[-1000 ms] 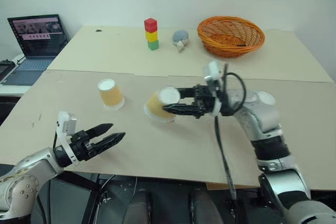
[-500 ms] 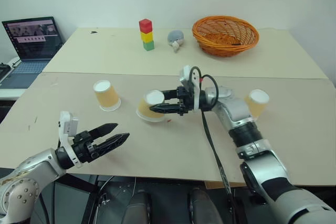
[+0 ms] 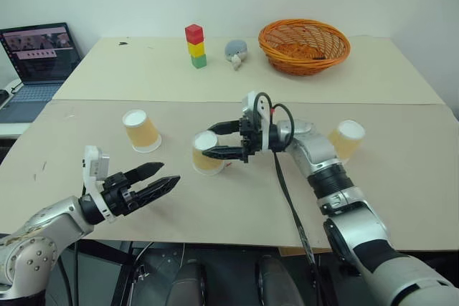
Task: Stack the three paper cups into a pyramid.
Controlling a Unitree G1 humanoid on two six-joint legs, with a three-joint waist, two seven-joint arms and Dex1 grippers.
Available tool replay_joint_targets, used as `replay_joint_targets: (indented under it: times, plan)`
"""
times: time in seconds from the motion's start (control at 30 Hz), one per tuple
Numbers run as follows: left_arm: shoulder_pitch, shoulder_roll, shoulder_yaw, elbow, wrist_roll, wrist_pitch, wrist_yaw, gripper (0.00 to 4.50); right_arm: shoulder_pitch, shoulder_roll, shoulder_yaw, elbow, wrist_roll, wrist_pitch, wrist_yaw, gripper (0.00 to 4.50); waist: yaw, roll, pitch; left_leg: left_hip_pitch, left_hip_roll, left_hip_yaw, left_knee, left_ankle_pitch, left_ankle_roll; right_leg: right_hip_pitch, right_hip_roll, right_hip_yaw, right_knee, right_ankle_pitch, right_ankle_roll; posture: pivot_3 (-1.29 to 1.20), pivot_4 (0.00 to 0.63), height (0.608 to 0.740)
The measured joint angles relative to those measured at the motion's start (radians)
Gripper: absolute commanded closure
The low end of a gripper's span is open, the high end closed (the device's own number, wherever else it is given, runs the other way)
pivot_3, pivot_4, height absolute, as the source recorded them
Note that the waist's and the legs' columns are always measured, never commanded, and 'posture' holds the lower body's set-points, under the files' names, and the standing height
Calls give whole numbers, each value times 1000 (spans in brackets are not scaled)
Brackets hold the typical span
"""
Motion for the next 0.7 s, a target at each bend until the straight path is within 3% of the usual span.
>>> replay_joint_targets:
  times: [0.27,0.43,0.7]
  plan:
    - [-54,8,-38,51,-1,27,-45,0,34,-155,-153,-239,155,180,21,92,4,0,0,-2,-1,-1,0,0,0,0,-1,-1,-1,0,0,0,150,638]
    - [-84,39,-98,51,1,42,-105,0,123,-240,-287,-421,206,220,-98,92,5,0,0,-3,0,-2,0,0,0,0,-1,0,-2,0,0,0,150,638]
    - [-182,87,-172,-69,-43,89,-154,0,341,-478,-580,-744,241,333,-349,92,29,-1,0,-5,0,-3,-1,0,0,1,-1,0,-5,0,0,0,150,638]
